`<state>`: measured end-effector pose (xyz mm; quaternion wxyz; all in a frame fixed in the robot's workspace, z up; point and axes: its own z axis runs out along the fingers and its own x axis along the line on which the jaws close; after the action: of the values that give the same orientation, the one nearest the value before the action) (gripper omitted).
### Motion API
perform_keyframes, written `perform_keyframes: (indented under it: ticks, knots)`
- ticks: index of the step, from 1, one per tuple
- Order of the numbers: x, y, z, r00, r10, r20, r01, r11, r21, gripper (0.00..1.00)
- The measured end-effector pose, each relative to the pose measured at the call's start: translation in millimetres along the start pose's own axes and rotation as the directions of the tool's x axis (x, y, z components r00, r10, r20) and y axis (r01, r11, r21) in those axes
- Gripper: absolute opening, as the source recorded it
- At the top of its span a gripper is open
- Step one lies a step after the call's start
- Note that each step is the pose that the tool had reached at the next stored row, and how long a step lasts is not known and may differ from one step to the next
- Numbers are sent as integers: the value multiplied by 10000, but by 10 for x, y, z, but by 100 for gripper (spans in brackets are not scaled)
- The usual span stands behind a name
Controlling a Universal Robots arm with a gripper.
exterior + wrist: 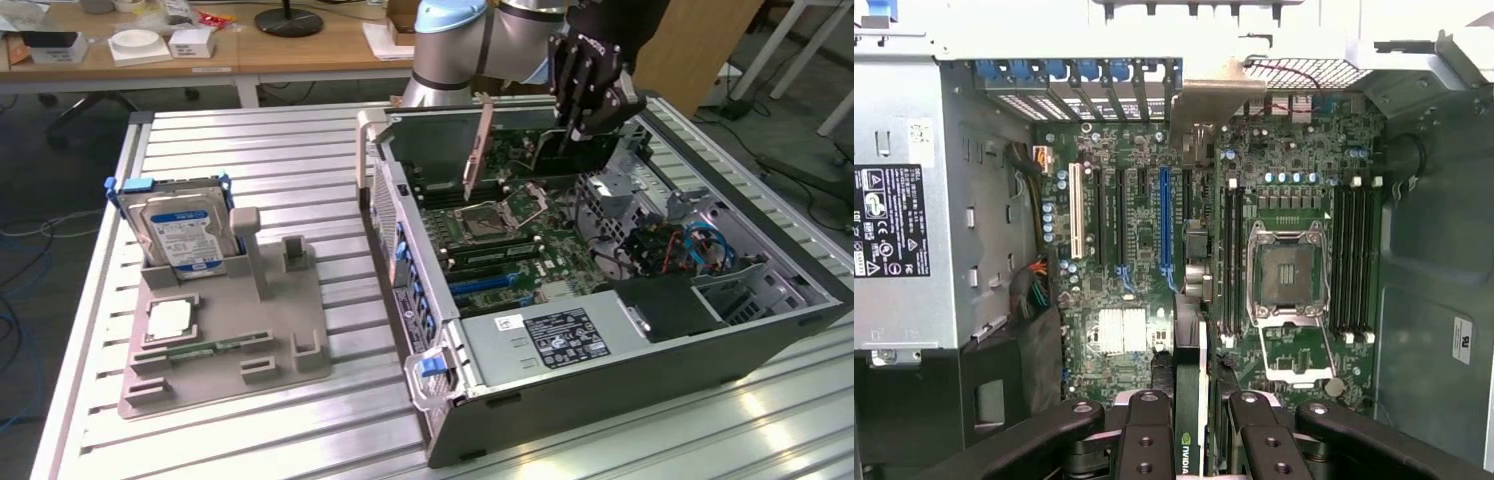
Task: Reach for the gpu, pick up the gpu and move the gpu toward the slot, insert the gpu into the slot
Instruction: 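Insert the gpu into the slot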
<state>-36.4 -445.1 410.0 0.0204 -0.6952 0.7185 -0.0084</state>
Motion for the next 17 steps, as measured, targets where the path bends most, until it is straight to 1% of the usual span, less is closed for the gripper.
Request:
perform_keyframes:
  ticks: [6, 17]
  knots:
    - [1, 12, 32, 10000, 0, 0, 0, 10000, -3, 26]
    - [1, 23, 56, 10000, -33, 2, 33, 10000, -10, 26]
